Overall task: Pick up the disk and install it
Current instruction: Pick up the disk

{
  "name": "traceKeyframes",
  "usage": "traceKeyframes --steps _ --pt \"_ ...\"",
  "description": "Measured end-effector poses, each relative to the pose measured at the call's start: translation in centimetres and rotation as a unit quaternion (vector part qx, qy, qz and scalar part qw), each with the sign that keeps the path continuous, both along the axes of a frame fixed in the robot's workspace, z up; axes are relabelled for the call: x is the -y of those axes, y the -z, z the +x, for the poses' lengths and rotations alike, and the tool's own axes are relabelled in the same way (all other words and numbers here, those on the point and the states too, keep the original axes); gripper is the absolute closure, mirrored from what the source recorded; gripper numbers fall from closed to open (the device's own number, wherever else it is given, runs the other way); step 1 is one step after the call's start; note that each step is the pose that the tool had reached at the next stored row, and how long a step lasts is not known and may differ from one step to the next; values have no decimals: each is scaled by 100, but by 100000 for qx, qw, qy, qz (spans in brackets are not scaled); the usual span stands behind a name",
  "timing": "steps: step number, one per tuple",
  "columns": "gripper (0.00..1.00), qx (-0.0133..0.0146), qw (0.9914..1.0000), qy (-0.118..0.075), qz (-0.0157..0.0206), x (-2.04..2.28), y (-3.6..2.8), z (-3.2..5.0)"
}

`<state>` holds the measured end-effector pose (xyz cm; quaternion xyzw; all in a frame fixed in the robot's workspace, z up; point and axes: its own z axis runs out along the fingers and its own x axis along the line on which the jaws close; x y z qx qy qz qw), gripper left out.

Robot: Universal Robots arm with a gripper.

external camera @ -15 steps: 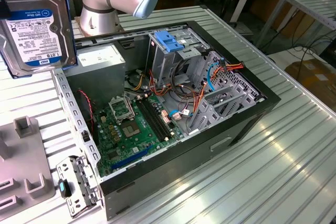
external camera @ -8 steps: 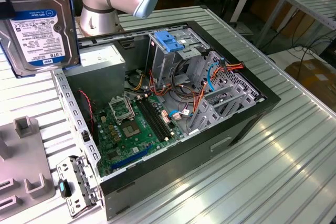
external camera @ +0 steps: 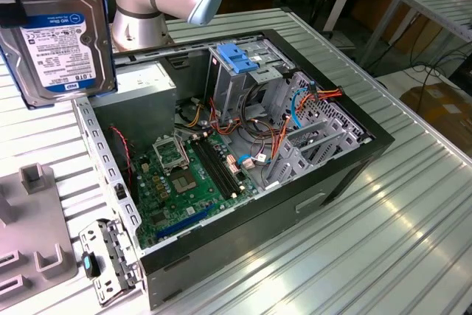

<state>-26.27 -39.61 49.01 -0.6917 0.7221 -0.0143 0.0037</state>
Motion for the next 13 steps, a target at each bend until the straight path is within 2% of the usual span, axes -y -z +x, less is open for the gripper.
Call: traceKeyframes --steps 13 --pt "63 0 100000 2 2 20 0 100"
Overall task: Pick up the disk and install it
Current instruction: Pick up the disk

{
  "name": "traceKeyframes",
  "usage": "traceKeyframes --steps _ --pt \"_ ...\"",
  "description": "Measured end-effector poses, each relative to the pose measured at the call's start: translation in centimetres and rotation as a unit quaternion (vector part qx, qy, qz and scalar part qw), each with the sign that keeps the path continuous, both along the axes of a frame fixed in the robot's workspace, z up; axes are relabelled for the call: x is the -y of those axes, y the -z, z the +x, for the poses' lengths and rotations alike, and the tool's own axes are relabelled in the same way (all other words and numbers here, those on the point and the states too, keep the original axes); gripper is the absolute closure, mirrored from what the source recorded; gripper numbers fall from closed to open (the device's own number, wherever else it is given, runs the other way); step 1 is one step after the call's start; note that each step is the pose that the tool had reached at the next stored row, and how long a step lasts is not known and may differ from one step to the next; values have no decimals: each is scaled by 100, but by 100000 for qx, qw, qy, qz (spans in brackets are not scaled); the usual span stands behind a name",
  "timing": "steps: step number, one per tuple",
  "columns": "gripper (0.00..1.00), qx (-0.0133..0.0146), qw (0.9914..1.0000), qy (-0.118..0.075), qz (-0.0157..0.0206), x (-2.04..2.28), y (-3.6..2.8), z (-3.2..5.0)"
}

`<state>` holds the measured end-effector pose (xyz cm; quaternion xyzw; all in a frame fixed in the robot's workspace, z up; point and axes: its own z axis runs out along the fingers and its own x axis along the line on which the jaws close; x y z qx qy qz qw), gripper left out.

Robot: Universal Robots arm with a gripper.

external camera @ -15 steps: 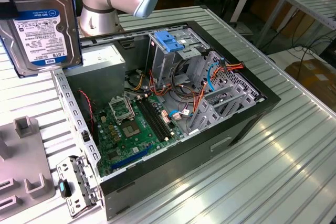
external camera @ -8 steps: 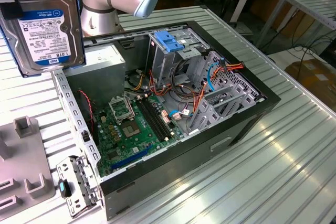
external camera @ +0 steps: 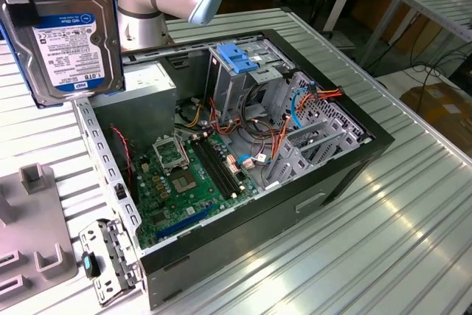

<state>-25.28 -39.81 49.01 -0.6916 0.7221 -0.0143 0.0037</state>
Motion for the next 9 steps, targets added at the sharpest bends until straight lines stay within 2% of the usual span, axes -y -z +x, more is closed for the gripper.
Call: traceKeyframes --steps 9 --pt "63 4 100000 -3 2 16 0 68"
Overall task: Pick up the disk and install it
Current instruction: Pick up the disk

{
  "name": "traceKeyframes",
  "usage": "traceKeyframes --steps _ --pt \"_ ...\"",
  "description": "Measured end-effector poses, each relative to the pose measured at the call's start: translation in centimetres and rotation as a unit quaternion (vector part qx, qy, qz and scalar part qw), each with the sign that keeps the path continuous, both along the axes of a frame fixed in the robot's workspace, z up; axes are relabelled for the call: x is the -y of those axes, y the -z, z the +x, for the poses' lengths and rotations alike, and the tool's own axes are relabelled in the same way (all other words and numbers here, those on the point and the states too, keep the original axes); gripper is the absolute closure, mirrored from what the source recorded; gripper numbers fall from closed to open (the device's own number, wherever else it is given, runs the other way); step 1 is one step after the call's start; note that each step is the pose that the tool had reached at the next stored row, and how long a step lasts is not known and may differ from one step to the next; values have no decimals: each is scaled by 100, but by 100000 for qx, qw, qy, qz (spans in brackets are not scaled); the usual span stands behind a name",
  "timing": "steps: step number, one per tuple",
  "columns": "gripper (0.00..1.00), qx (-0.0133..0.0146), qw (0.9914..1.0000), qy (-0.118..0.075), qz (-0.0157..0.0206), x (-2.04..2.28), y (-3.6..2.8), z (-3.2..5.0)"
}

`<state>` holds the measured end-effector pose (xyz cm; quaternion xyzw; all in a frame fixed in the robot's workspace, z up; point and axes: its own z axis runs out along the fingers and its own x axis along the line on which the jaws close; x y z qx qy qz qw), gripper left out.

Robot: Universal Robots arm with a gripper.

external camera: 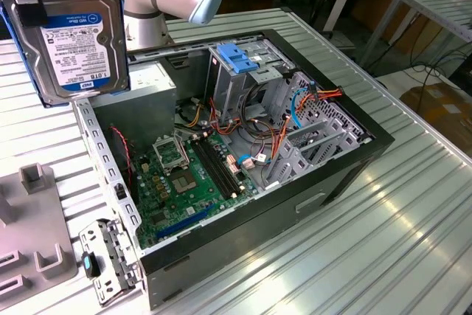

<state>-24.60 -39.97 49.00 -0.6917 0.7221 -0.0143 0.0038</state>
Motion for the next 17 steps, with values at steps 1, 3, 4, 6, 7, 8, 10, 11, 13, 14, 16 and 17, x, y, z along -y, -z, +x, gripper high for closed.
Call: traceKeyframes --steps 1,3,4,6,7,8,10,11,13,14,16,17 --pt "63 -1 100000 1 0 2 0 6" --pt "63 -5 100000 -1 -4 4 0 28" --pt "63 -2 100000 1 -3 11 0 39" --pt "63 -2 100000 1 -3 24 0 51" --pt "63 -2 100000 4 -2 25 1 54" --pt "63 -2 100000 1 -1 28 1 58" --pt "63 0 100000 0 1 33 2 61" --pt "63 -1 100000 0 -1 36 2 62" --pt "63 -4 100000 3 -4 42 2 64" --pt "63 -5 100000 4 -5 47 3 65" --pt "63 -4 100000 1 -3 50 3 67" --pt "63 -4 100000 -1 -5 53 3 69"
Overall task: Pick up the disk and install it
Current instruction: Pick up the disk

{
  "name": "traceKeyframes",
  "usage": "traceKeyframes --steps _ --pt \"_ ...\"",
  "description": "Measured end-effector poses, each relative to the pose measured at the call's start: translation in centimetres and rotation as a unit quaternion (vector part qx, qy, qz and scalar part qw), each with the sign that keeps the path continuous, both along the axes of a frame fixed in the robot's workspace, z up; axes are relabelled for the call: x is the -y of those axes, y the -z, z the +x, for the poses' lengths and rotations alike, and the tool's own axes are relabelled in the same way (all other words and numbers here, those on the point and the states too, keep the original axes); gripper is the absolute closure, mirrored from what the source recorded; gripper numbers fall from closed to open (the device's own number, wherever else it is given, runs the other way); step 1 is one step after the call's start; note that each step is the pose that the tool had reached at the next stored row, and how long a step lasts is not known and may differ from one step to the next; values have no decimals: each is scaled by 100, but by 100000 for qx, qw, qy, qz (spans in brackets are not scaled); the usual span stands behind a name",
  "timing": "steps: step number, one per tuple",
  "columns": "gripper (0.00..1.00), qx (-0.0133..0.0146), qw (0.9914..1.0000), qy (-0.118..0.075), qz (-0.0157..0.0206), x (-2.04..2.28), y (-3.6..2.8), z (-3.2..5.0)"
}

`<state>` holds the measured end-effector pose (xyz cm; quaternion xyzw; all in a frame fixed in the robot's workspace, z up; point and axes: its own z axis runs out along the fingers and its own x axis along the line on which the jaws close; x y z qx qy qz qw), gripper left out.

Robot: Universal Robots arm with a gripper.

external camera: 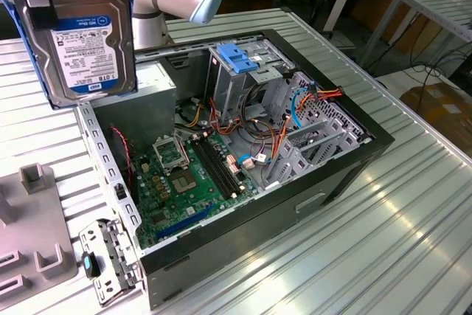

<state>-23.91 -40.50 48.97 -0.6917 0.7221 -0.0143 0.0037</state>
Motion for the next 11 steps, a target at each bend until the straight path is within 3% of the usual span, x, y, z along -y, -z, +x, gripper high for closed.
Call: traceKeyframes --steps 11 --pt "63 -4 100000 3 -4 34 1 63"
